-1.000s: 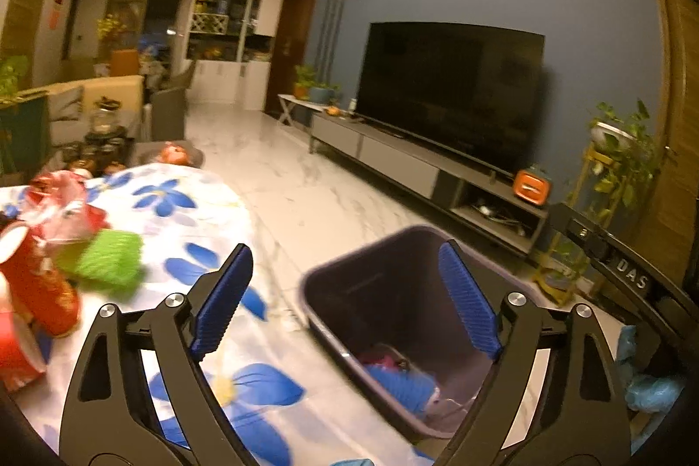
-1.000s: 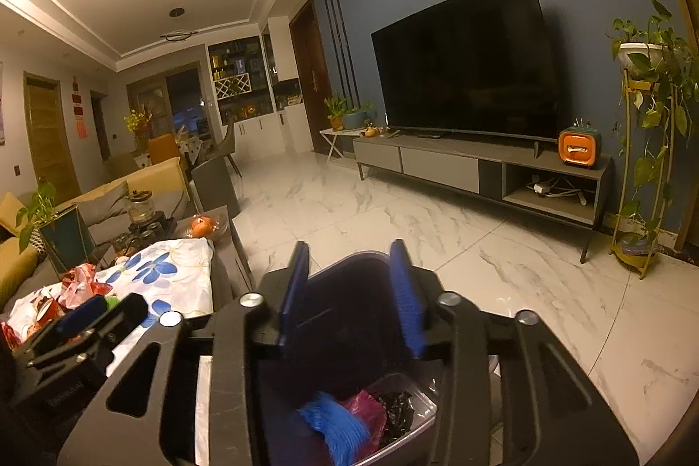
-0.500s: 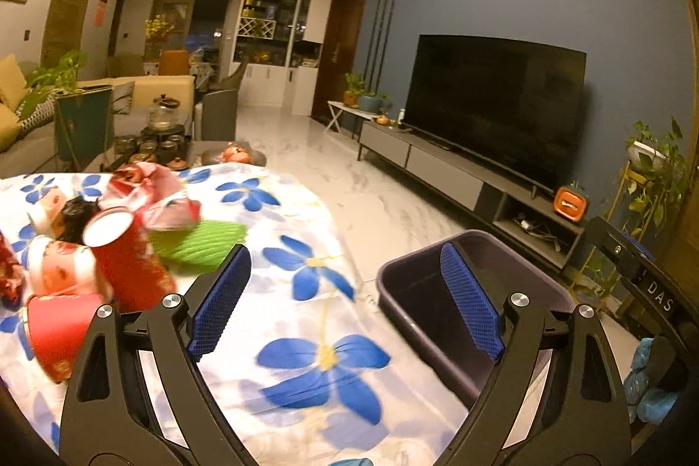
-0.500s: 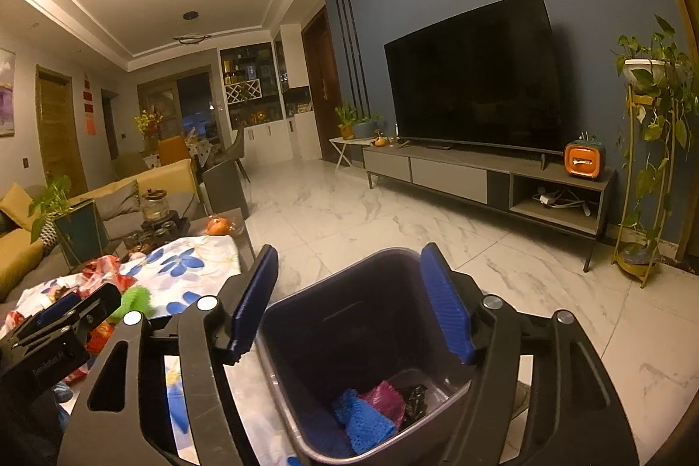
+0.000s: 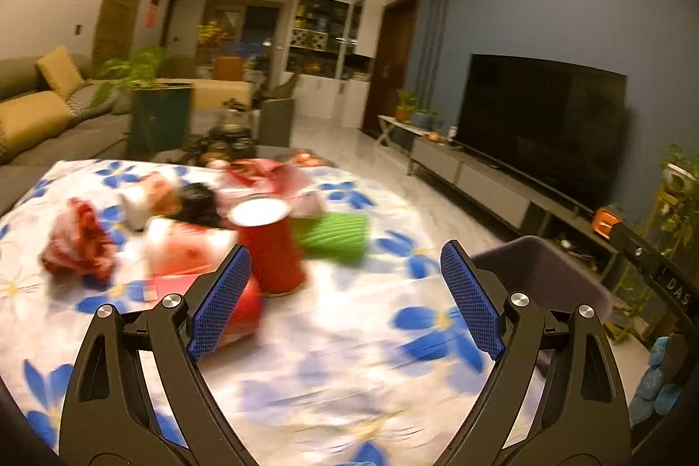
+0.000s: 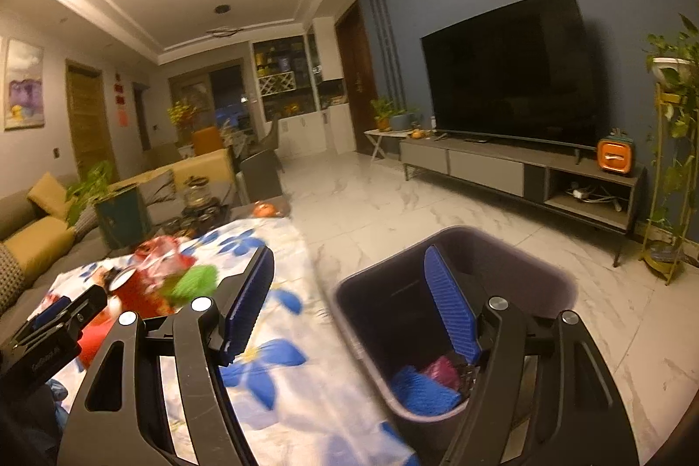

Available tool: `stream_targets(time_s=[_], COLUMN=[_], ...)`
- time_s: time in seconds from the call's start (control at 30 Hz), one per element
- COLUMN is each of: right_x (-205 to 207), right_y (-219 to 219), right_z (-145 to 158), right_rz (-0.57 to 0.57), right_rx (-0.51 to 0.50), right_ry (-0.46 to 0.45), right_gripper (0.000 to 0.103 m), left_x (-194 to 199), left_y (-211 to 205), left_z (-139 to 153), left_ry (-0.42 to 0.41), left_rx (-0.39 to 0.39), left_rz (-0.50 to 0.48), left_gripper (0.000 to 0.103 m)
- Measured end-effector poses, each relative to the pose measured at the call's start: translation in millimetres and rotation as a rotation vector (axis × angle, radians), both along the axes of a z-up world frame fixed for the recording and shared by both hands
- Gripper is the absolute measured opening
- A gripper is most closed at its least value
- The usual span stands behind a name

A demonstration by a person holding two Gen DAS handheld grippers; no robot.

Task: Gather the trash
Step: 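Move both open tools back toward the red cups on the table, then grasp the red paper cup rim with the left tool while the right tool grasps another red cup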

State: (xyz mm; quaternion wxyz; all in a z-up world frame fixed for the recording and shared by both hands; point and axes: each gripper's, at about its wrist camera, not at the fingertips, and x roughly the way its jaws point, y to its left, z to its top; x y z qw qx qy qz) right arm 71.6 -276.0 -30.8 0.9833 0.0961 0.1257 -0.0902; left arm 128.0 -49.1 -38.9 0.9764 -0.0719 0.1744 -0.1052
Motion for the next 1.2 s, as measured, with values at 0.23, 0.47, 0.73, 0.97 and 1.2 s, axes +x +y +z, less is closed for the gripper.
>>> stream_targets(time_s=[0.23,0.47,0.73,0.97,1.2], right_x=[7,16,22,38,46], right_y=[41,73,99,118,133], right_z=[-7,-13,-21,-28,-29], right_rz=[0.100,0.174,0.221,0.267,0.312], right_rx=[-0.013,-0.014,-0.028,-0.026,-0.037], right_ry=[0.020,0.048,0.068,0.088,0.095], right_gripper=[0.070,0.070,0.070,0.070,0.070], left_x=[-10,-9,16,25,26], left_y=[62,94,99,95,93], left_z=[-25,-43,-61,-67,-68], left_ry=[0.035,0.072,0.176,0.222,0.226], left_rx=[0.012,-0.017,-0.073,-0.091,-0.108], left_rz=[0.107,0.115,0.031,-0.022,-0.074], left_gripper=[0.087,0.079,0.047,0.024,0.005])
